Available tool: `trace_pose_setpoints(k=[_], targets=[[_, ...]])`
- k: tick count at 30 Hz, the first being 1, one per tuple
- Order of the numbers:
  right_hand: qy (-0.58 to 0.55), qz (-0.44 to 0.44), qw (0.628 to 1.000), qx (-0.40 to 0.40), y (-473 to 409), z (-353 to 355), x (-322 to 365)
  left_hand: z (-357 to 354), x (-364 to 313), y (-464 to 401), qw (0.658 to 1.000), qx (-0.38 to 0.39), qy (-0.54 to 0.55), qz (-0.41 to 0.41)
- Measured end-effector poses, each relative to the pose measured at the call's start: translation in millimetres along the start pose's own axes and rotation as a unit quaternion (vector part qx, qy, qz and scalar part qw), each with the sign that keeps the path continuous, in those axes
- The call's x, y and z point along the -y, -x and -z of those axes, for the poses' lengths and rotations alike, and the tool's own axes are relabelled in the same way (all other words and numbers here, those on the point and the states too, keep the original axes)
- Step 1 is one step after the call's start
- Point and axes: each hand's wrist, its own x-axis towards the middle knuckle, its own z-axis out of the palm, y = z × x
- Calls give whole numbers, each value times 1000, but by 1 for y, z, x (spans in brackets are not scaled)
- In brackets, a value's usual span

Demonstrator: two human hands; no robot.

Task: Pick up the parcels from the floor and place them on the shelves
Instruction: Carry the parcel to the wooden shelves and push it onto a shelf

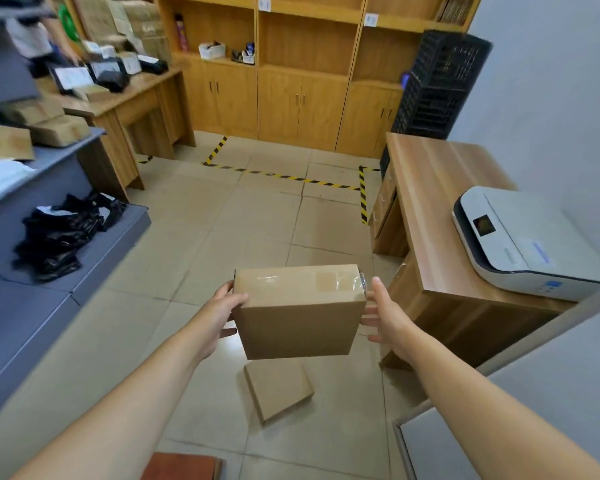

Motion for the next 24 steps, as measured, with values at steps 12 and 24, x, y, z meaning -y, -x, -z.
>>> trace_pose_setpoints(k=[12,24], targets=[[-11,7,999,-36,38,-23,25,40,-22,41,994,10,-45,-97],[-72,83,993,-38,54,-45,26,50,-20,52,986,-47,21,-157]])
